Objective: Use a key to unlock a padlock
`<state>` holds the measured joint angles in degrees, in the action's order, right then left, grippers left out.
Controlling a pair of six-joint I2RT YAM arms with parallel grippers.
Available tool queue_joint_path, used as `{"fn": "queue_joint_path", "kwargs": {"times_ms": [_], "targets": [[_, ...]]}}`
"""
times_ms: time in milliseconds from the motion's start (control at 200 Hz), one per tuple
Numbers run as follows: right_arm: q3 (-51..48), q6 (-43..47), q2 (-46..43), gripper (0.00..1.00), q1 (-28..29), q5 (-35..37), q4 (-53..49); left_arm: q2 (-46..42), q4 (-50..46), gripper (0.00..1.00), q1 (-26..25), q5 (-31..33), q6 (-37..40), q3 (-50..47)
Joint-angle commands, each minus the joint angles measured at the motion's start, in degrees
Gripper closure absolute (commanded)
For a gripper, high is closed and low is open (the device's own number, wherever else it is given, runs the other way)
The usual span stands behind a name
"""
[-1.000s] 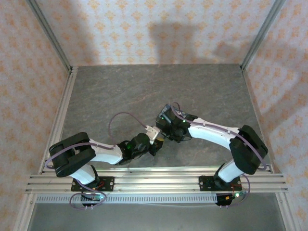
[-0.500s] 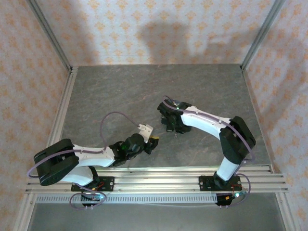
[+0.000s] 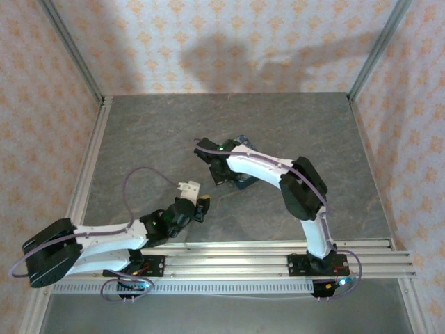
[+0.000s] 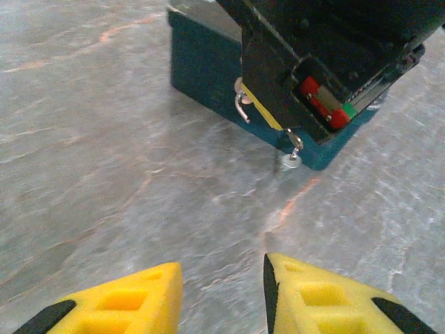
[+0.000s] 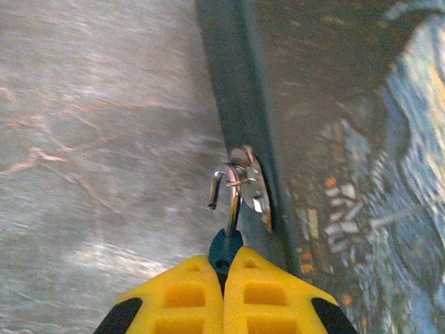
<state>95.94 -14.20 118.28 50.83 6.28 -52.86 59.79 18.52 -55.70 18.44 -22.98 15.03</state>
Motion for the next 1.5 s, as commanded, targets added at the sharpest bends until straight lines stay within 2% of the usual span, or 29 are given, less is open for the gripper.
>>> {"fn": "queue_joint_path", "kwargs": {"times_ms": [0, 195, 295, 390, 661, 941, 1126, 1251, 1496], "targets": [[6.2, 5.1, 3.5, 1.0, 2.6, -0.7, -1.6, -7.9, -8.7, 0.63, 0.4, 8.1, -3.7, -2.8], [11.2, 6.5, 7.5, 1.0, 7.5, -3.1, -1.8, -23.5, -19.6, 0.64, 0.4, 10.2, -5.1, -5.9], [7.2, 4.7, 5.5, 1.0, 8.2, -5.1, 0.4, -28.2, -22.1, 0.64, 0.5, 10.0, -5.2, -6.5], [-0.2, 2.2, 1.5, 1.0, 7.6, -5.5, 3.8, -28.7, -22.6, 0.64, 0.6, 9.7, -5.1, -6.0], [-15.4, -1.5, -8.8, 1.0, -1.3, -10.3, 9.6, -16.6, -20.6, 0.63, 1.9, 4.5, -3.4, 0.6], [-15.6, 1.9, -11.4, 1.0, -9.9, -14.1, 10.4, -2.7, -20.3, 0.64, 7.7, -7.2, -4.8, 9.5], [-14.9, 1.6, -12.5, 1.0, -11.2, -15.4, 11.3, 3.1, -19.4, 0.64, 11.0, -16.2, -5.0, 14.0], [-15.9, 0.7, -13.5, 1.0, -11.2, -19.0, 13.8, 6.3, -18.7, 0.64, 13.4, -22.3, -6.2, 17.0], [-19.8, -2.1, -15.4, 1.0, -13.5, -23.2, 18.7, 9.1, -19.9, 0.64, 15.1, -24.4, -6.3, 20.9]]}}
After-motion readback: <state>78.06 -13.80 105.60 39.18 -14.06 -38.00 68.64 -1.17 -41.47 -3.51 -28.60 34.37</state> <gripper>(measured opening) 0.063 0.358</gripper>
